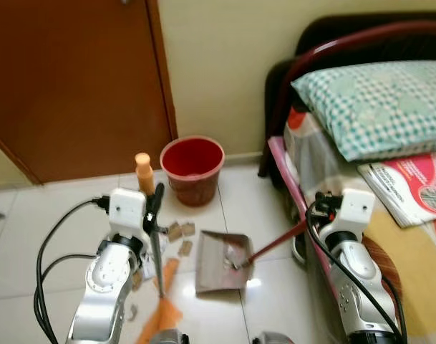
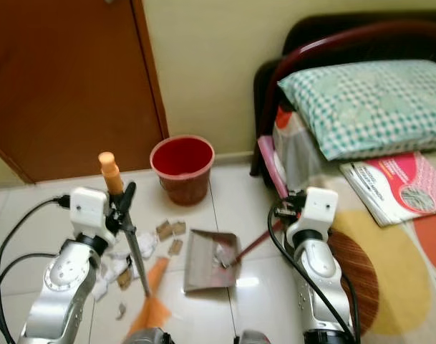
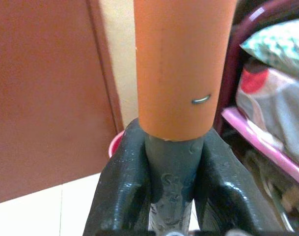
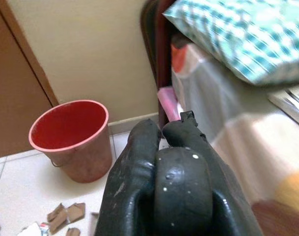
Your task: Sweep floor
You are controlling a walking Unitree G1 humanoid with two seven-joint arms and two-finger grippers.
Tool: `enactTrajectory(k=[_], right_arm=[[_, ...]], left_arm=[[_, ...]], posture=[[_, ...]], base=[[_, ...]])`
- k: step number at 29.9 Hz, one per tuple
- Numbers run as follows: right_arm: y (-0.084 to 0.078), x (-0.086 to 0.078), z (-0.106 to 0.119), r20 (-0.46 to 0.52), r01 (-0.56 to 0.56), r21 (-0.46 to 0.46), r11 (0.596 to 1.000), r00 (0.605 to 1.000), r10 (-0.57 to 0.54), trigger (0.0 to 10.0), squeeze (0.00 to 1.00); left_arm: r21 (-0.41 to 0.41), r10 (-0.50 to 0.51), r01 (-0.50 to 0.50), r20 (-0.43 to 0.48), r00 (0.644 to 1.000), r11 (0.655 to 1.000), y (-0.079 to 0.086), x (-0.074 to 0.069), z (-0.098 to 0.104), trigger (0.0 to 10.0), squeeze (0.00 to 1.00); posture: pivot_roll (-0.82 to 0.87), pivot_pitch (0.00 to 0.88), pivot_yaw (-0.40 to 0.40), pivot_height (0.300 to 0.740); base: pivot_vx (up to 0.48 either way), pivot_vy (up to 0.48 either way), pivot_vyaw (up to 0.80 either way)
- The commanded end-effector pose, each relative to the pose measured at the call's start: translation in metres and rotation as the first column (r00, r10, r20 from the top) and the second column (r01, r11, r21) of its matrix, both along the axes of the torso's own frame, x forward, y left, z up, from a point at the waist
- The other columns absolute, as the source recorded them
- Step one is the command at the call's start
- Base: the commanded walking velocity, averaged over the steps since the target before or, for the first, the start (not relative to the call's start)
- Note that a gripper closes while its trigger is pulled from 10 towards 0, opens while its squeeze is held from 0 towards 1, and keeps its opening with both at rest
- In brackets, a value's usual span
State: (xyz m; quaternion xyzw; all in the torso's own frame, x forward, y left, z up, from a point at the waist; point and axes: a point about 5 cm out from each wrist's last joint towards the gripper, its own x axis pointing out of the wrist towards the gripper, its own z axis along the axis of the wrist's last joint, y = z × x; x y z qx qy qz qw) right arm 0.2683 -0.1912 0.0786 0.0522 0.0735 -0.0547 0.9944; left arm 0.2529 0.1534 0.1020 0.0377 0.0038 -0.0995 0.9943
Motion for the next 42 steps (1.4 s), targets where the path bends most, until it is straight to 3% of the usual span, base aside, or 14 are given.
enactTrajectory(k=[1,15,20,32,39,42], right_arm=[[0.003,0.006,0.011,0.053,-0.010,-0.003,1.000,0.999,0.010,10.0,0.00],[0.004,0.016,0.025,0.088,-0.034,-0.015,0.999,0.996,0.035,10.0,0.00],[0.005,0.017,0.027,0.103,-0.051,-0.024,0.998,0.993,0.053,10.0,0.00],[0.005,0.010,0.022,0.106,-0.050,-0.034,0.998,0.993,0.053,10.0,0.00],[0.017,0.020,0.035,0.150,-0.092,-0.009,0.996,0.984,0.092,10.0,0.00],[0.022,0.030,0.046,0.182,-0.142,0.009,0.990,0.973,0.138,10.0,0.00]], left_arm=[[0.027,0.022,-0.024,0.038,0.999,0.999,0.008,0.002,0.008,10.0,0.00],[0.004,0.043,-0.043,0.097,0.994,0.999,-0.013,0.008,0.023,10.0,0.00],[0.021,0.043,-0.044,0.056,0.998,0.999,-0.010,0.000,0.010,10.0,0.00],[0.030,0.042,-0.042,0.009,0.999,0.999,-0.005,-0.008,0.001,10.0,0.00],[0.043,0.036,-0.036,-0.007,0.999,0.998,-0.005,-0.008,-0.003,10.0,0.00],[0.067,0.086,-0.084,-0.019,0.996,0.994,0.001,-0.008,-0.006,10.0,0.00]], posture=[[-0.03,0.104,-0.026,0.740],[-0.05,0.134,-0.064,0.740],[-0.05,0.133,-0.064,0.740],[-0.03,0.109,-0.054,0.740],[-0.02,0.105,-0.046,0.740],[-0.02,0.102,-0.045,0.740]], base=[[0.296,0.300,0.00],[0.126,0.131,0.00],[0.000,0.000,0.00],[0.000,0.000,0.27],[0.000,0.000,0.00],[0.000,0.000,0.00]])
